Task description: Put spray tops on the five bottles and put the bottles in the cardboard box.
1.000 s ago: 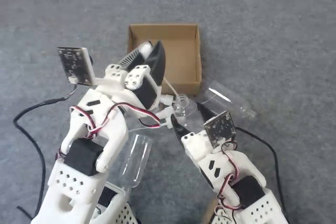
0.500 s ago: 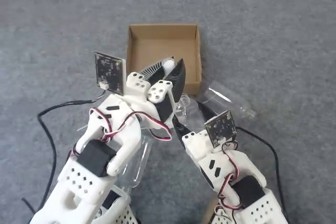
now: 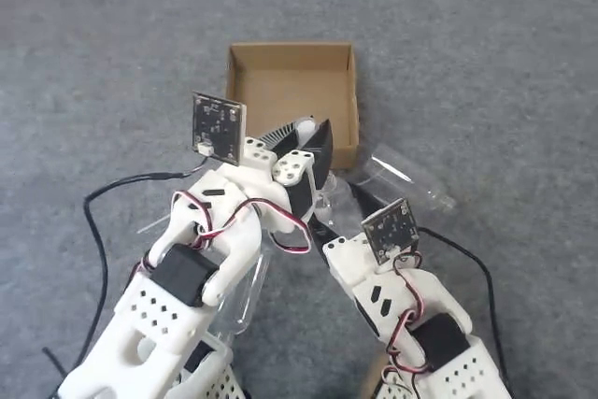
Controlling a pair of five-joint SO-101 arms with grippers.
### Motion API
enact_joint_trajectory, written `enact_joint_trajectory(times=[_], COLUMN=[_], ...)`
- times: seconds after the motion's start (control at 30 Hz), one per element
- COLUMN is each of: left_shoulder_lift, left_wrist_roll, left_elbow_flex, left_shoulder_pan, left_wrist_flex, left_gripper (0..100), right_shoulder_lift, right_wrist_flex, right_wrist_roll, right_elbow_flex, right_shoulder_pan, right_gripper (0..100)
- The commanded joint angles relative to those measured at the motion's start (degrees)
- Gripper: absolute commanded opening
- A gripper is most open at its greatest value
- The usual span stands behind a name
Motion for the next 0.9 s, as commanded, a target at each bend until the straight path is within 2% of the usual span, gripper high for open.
enact_joint_trajectory(times=[0.0,0.1,0.23,0.4,0.53,0.87], left_shoulder_lift=[0.4,0.3,0.4,0.3,0.5,0.1], left_wrist_roll=[-4.7,-10.6,-13.3,-13.5,-13.6,-13.4], left_elbow_flex=[-0.5,0.4,0.7,0.0,-2.4,-3.6], left_shoulder_pan=[0.4,2.3,5.3,5.6,5.6,5.1], left_wrist_flex=[-2.0,-0.7,1.1,5.0,9.4,10.1], left_gripper=[1,1,2,10,11,15], right_shoulder_lift=[-0.3,-0.3,-0.4,-0.4,-0.4,-0.4], right_wrist_flex=[-1.5,-1.5,-1.5,-1.2,-1.0,-1.5], right_wrist_roll=[0.7,0.7,0.7,0.7,0.7,0.7], right_elbow_flex=[-0.6,-0.6,-0.7,-1.9,-2.9,-3.2], right_shoulder_pan=[0.9,0.9,0.9,1.0,1.0,1.0], right_gripper=[7.6,7.6,7.6,7.6,7.6,7.6])
